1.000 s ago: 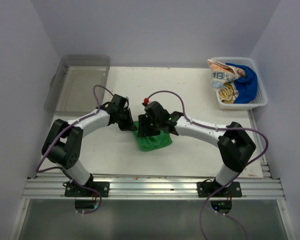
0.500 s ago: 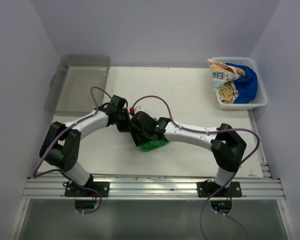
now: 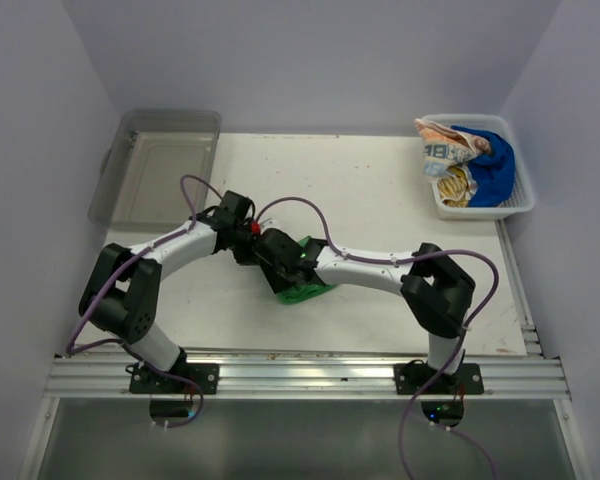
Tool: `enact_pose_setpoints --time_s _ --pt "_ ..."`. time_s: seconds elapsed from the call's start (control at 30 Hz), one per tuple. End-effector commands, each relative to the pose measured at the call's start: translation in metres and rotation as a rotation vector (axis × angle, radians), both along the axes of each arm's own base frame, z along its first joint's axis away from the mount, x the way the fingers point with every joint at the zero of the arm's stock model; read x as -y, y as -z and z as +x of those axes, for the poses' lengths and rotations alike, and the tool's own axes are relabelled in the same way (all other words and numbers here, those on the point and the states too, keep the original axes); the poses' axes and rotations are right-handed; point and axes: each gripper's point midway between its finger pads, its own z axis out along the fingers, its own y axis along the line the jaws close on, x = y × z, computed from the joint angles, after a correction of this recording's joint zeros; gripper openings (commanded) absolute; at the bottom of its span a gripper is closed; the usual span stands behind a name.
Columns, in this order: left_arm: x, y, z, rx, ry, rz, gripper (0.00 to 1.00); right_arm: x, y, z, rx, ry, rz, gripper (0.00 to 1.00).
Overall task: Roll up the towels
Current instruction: Roll the towel
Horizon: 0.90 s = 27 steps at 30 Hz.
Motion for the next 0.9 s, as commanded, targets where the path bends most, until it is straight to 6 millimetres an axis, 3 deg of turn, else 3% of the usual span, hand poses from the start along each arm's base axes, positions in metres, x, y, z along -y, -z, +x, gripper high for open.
enact_pose_setpoints --time_s 0.0,0.2,0.23,0.37,0.53,0.7,0.87 --pt "0.001 -0.012 0.002 0.018 -0.021 -0.023 0.00 -0.009 0.000 0.008 0.041 0.011 0.023 0.44" --pt "0.001 -0.017 0.001 0.027 -0.016 -0.024 0.00 -0.011 0.009 0.001 0.005 0.039 0.076 0.06" --pt "0.001 -0.020 0.002 0.034 -0.010 -0.024 0.04 -0.011 0.010 -0.002 -0.011 0.045 0.096 0.00" --pt "0.000 -0.032 0.003 0.067 0.015 -0.018 0.28 -0.020 0.006 -0.011 -0.059 0.041 0.212 0.00" --pt "-0.020 -0.059 0.015 0.160 0.038 0.038 0.49 -0.027 -0.006 -0.020 -0.112 0.031 0.353 0.00" --pt "-0.029 -0.073 0.013 0.187 0.046 0.044 0.58 -0.031 -0.016 -0.025 -0.207 0.010 0.525 0.00" --pt "-0.022 -0.066 0.002 0.183 0.072 -0.014 0.61 -0.023 -0.026 -0.014 -0.318 0.059 0.704 0.00"
